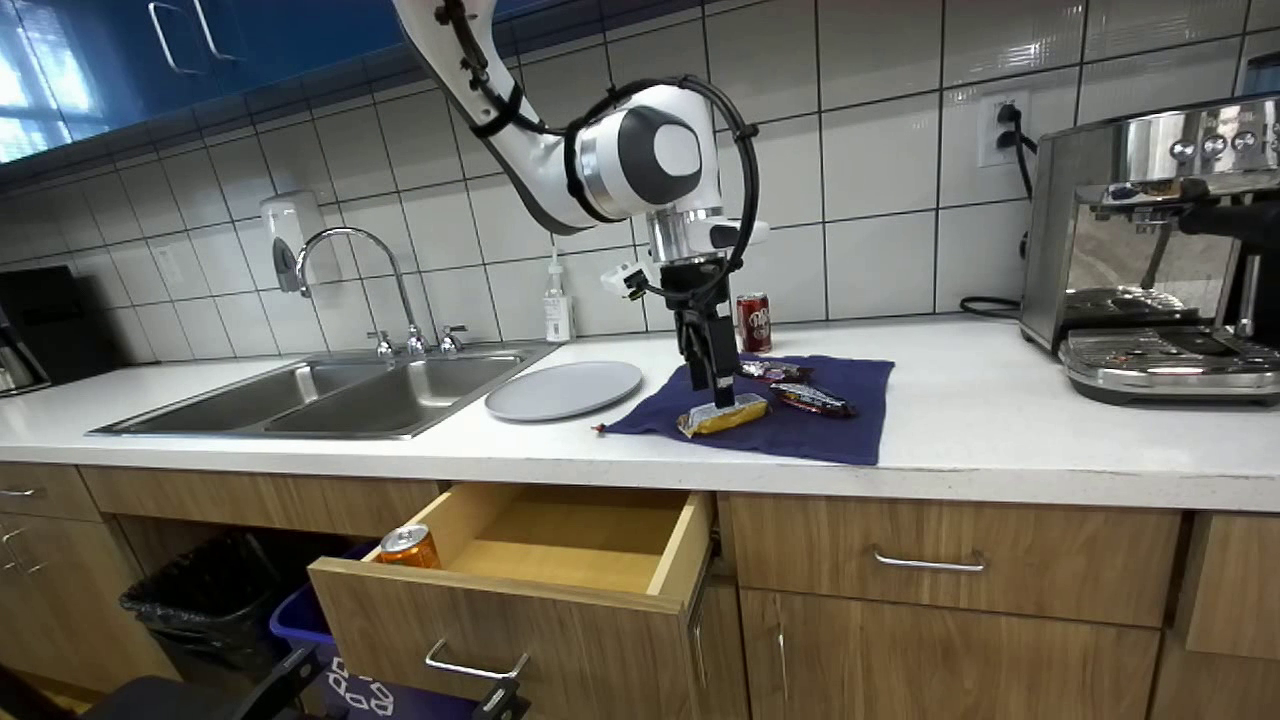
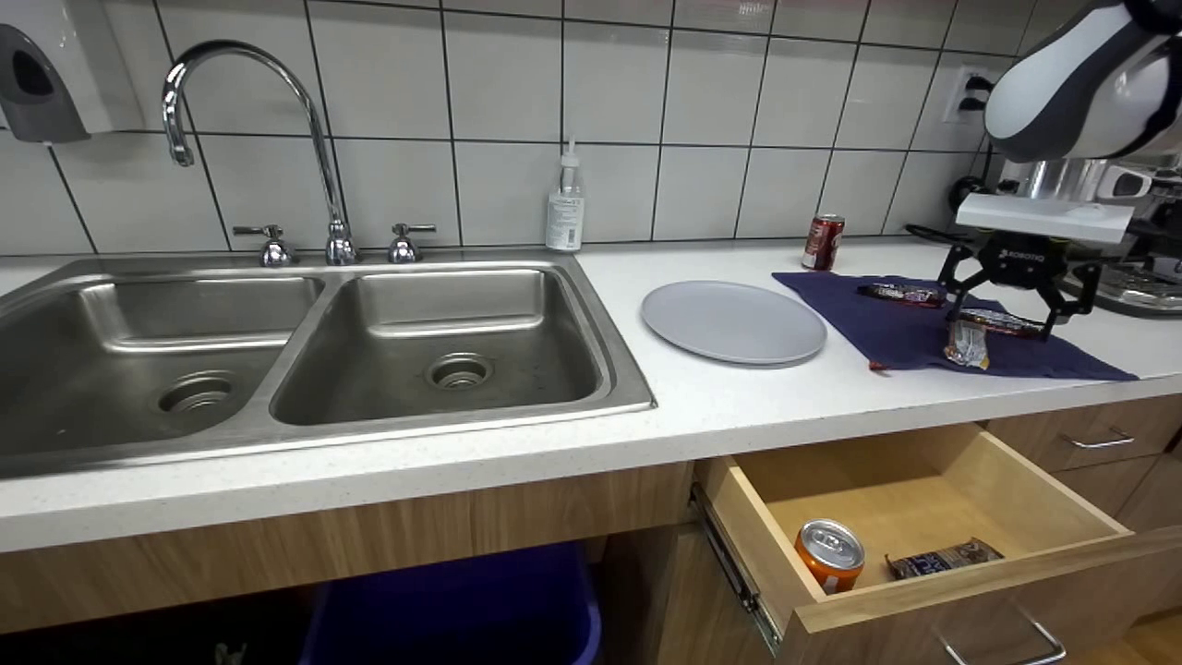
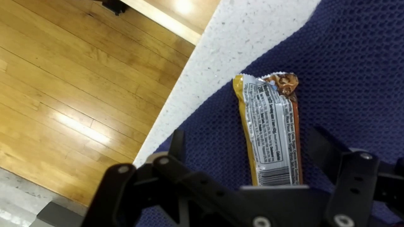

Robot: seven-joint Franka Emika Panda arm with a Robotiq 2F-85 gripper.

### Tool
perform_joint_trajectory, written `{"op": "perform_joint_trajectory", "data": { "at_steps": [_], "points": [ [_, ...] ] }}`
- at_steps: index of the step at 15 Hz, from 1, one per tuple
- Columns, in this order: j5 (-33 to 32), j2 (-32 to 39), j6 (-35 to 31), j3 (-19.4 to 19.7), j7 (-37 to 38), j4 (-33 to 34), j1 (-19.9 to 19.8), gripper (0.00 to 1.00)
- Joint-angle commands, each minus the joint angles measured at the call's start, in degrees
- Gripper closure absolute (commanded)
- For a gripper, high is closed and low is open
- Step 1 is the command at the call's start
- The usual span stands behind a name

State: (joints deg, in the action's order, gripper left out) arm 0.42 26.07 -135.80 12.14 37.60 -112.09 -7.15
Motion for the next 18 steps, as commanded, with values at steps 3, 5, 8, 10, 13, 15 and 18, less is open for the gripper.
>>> {"op": "perform_joint_trajectory", "data": {
  "at_steps": [3,5,8,10,13,15,18],
  "points": [
    [1.7,3.7,2.8,0.1,-1.7,5.1,0.0,0.00],
    [1.8,4.6,2.8,0.1,-1.8,6.0,-0.1,0.00],
    [1.9,5.6,3.1,0.2,-1.7,7.2,-0.1,0.00],
    [1.9,6.2,3.4,0.3,-1.7,7.9,-0.1,0.00],
    [1.9,7.0,4.2,0.3,-1.6,9.0,-0.1,0.00],
    [2.0,7.5,4.4,0.3,-1.6,9.5,-0.2,0.00],
    [2.2,8.2,4.6,0.2,-1.6,10.3,-0.2,0.00]
  ]
}}
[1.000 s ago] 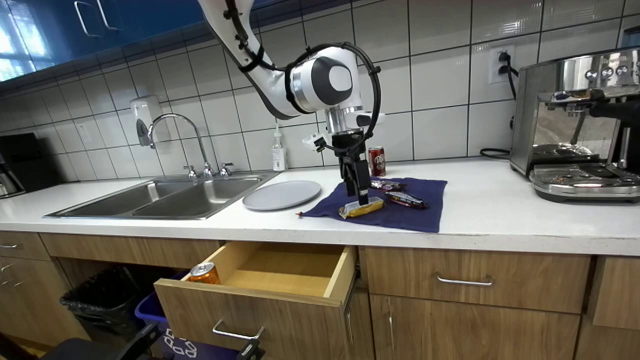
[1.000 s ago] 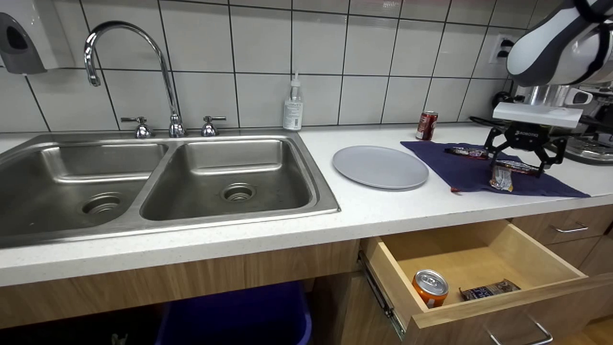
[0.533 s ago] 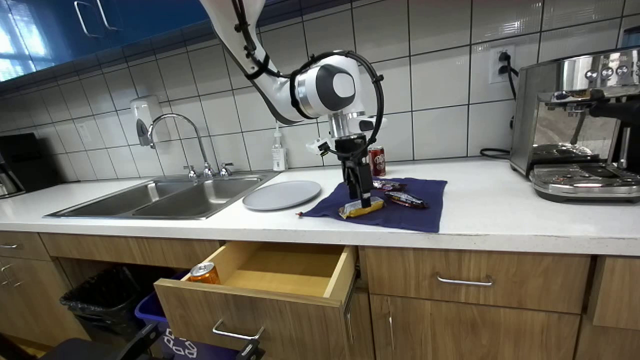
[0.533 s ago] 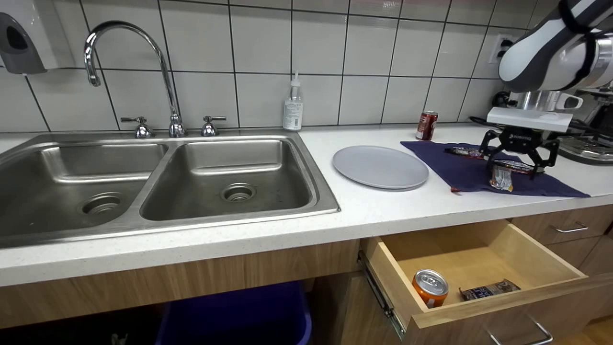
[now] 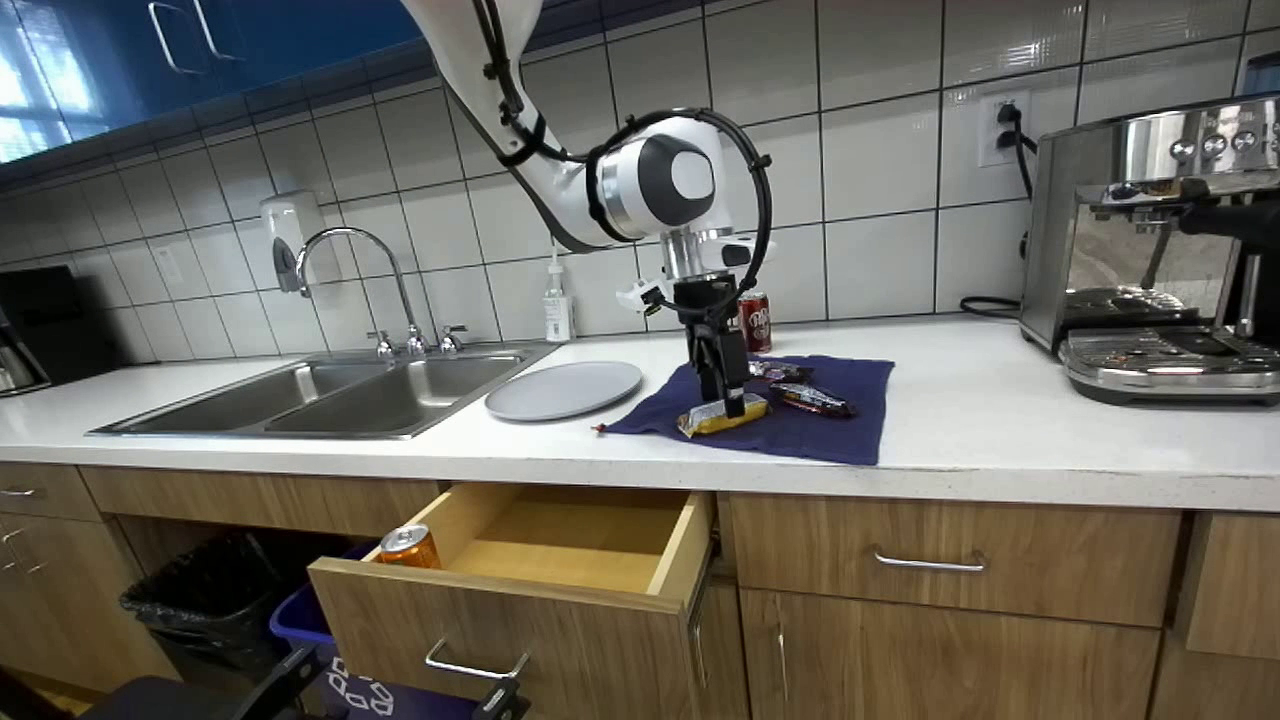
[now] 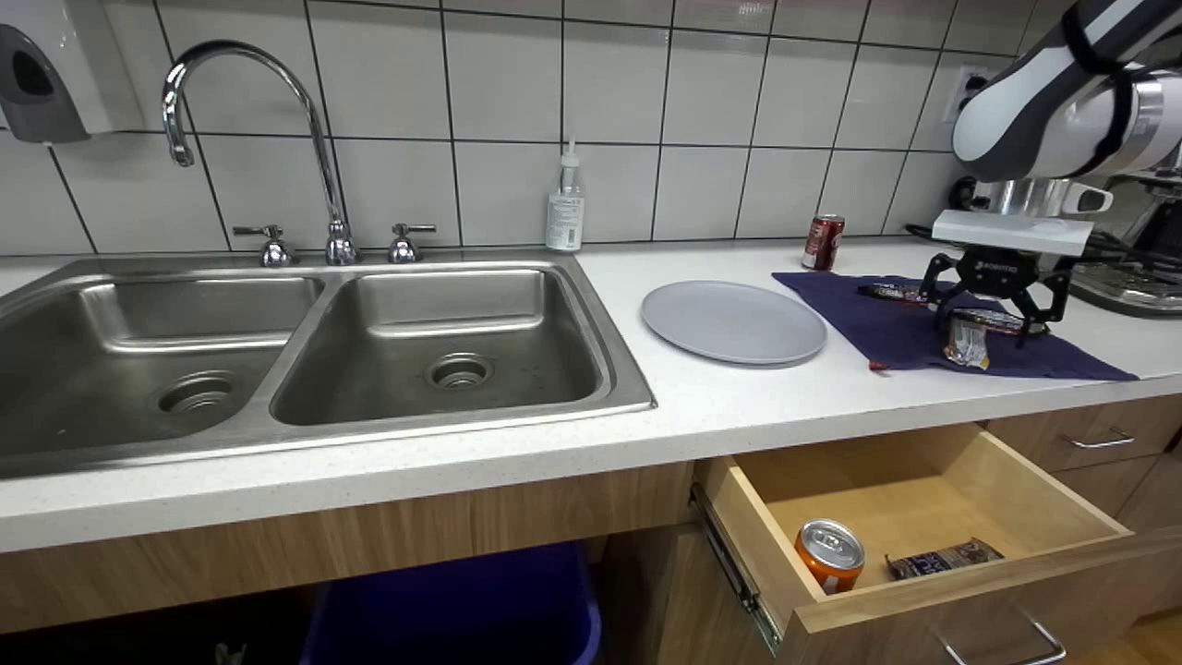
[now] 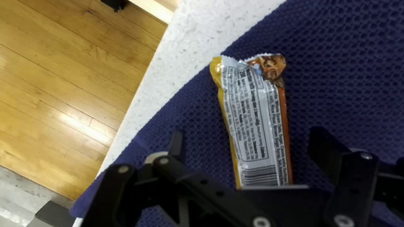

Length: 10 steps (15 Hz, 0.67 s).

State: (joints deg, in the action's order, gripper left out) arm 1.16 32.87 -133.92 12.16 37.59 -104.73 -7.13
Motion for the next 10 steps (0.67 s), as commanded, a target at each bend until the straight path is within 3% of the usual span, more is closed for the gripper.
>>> {"op": "perform_joint_trajectory", "data": {
  "at_steps": [1,4,5,6,10],
  "points": [
    [1.5,1.6,2.8,0.2,-1.6,3.2,-0.3,0.00],
    [1.7,2.1,3.1,0.2,-1.6,3.7,-0.3,0.00],
    [1.8,2.2,3.1,0.3,-1.6,3.9,-0.3,0.25],
    [1.8,2.3,3.1,0.3,-1.6,4.0,-0.3,0.28],
    [2.0,2.5,3.2,0.5,-1.6,4.3,-0.3,0.58]
  ]
}}
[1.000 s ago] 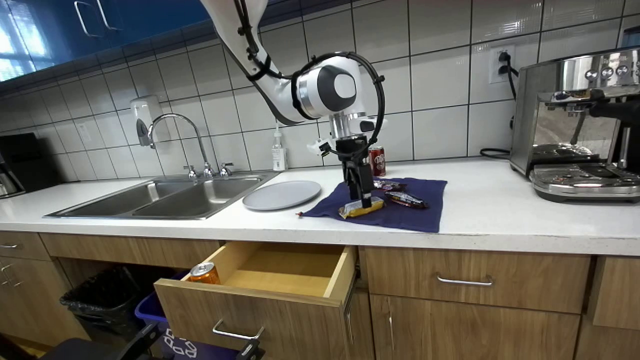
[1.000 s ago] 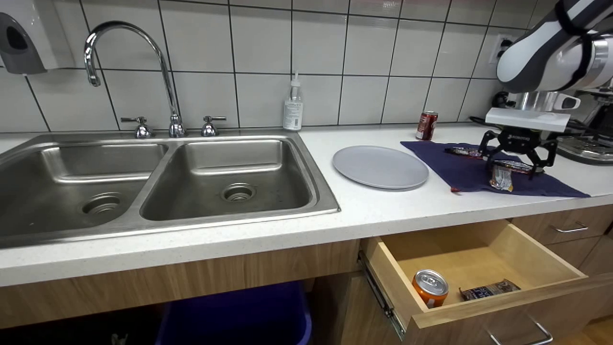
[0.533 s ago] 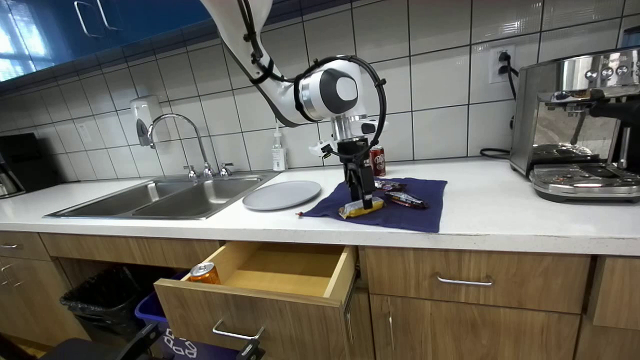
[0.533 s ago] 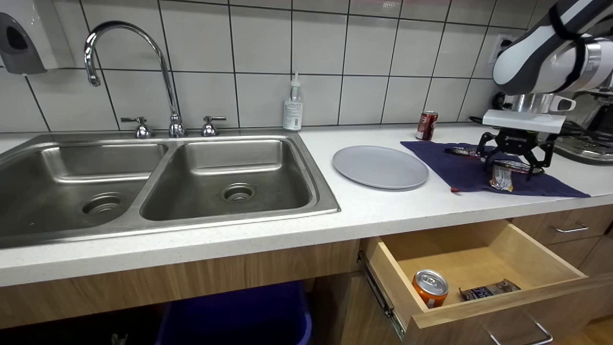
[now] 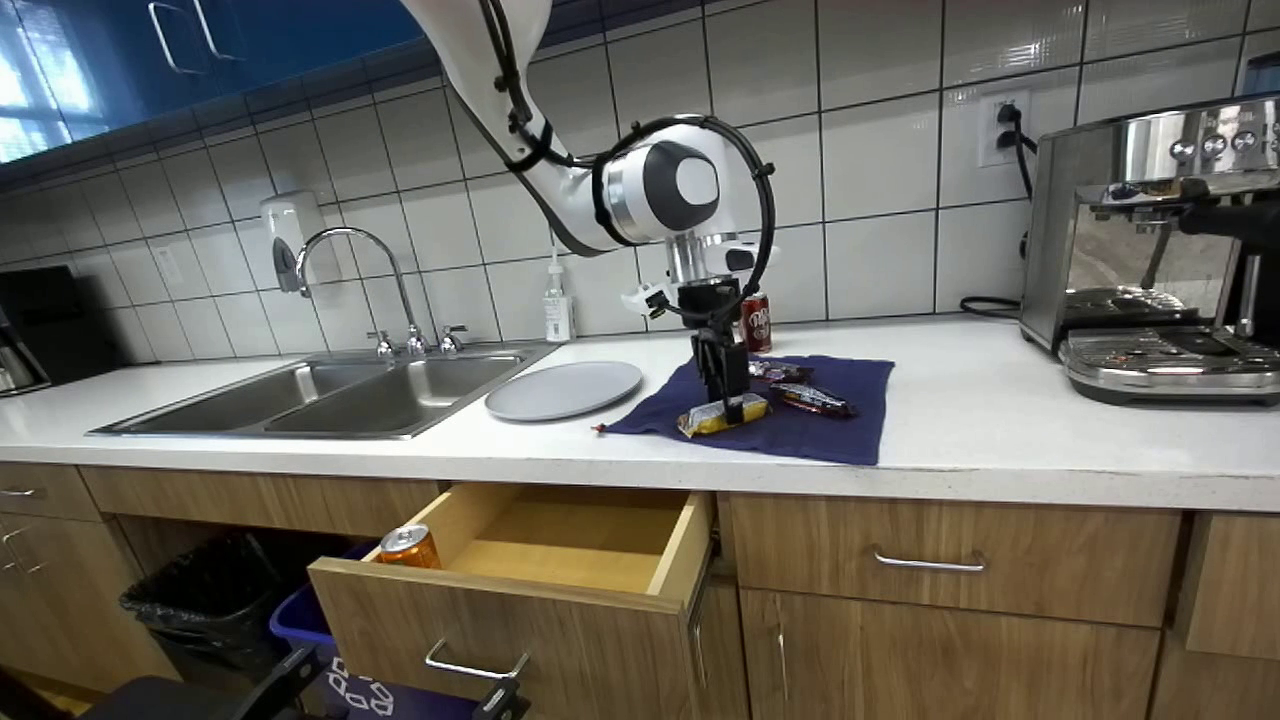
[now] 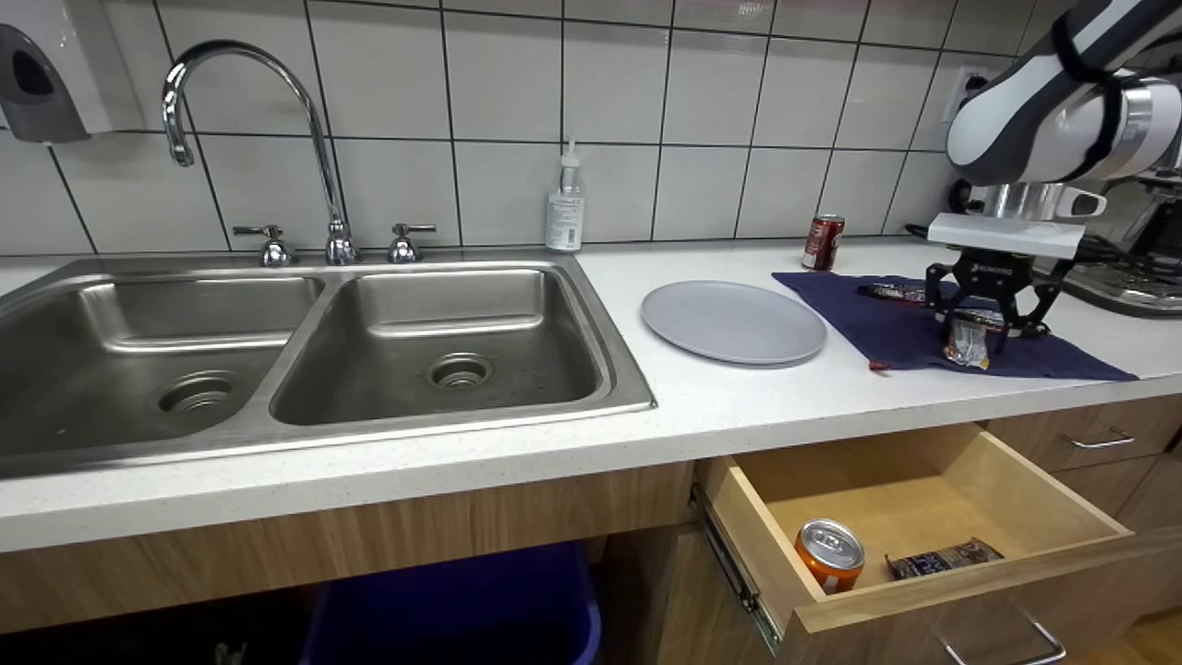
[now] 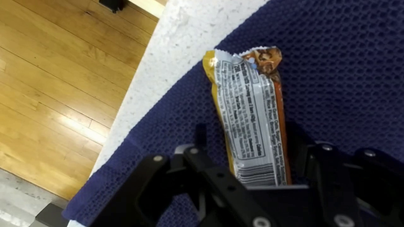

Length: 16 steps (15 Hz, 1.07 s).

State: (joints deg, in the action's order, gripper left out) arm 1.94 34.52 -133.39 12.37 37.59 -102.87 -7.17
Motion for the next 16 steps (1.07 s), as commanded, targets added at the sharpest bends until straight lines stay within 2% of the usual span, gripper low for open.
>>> {"op": "perform_joint_trajectory", "data": {
  "at_steps": [1,3,4,16],
  "points": [
    [1.2,0.9,2.7,0.3,-1.6,2.4,-0.3,0.66],
    [1.2,0.9,2.7,0.4,-1.6,2.4,-0.3,0.82],
    [1.2,0.8,2.7,0.4,-1.6,2.4,-0.3,0.84],
    [0.8,-5.3,-0.2,0.3,-1.7,-4.5,1.0,0.84]
  ]
}}
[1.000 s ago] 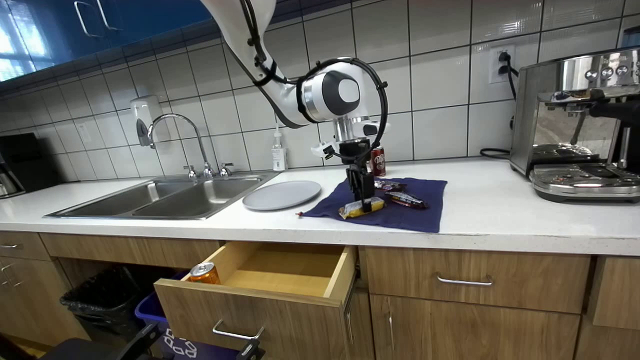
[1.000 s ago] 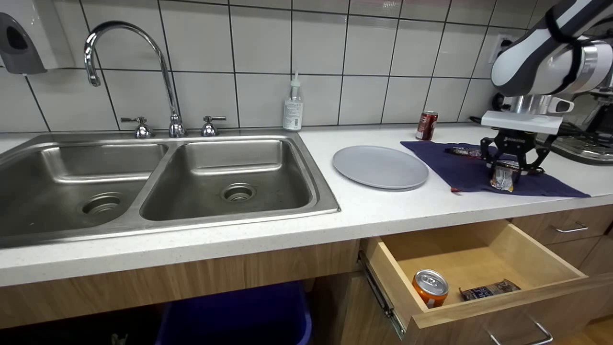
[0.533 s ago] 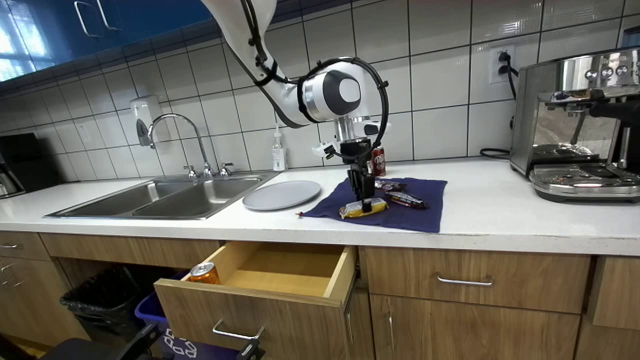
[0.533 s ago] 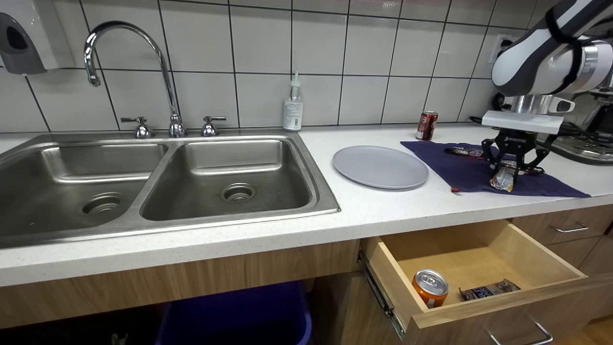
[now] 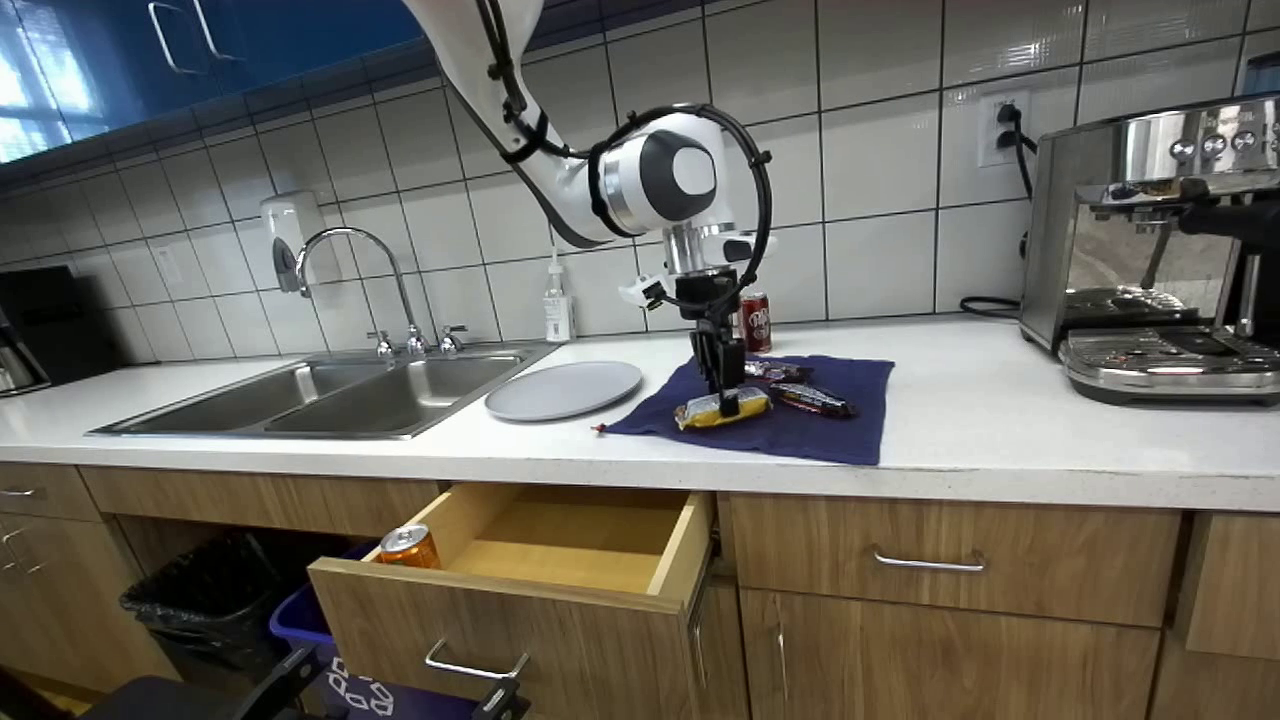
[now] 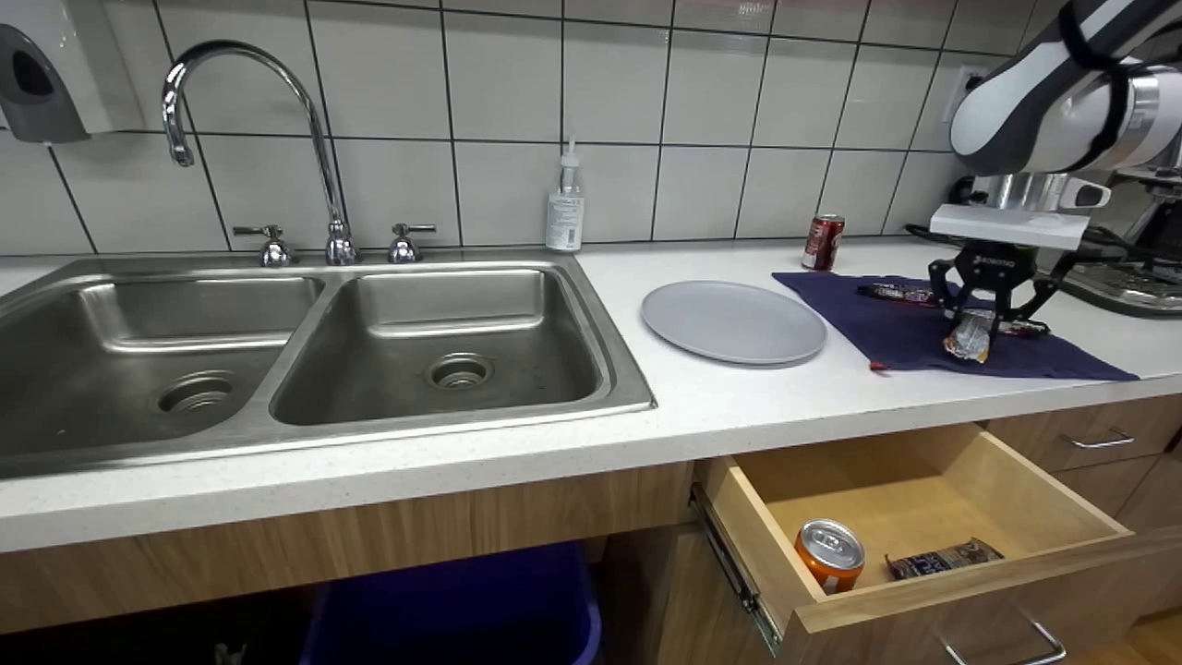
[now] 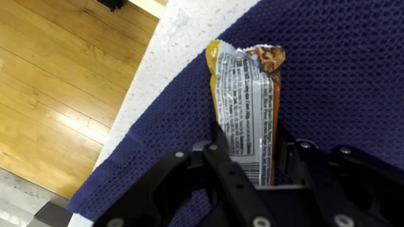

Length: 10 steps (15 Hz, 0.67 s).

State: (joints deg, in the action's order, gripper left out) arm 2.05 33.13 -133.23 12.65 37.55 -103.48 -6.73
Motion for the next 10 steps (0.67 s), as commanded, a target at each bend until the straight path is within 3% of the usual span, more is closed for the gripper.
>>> {"op": "perform_joint_trajectory", "data": {
  "at_steps": [1,10],
  "points": [
    [0.6,-4.7,-0.7,0.0,-1.7,-5.0,0.8,0.84],
    [-0.3,-13.4,-3.9,-0.6,-2.1,-16.6,3.8,0.84]
  ]
}}
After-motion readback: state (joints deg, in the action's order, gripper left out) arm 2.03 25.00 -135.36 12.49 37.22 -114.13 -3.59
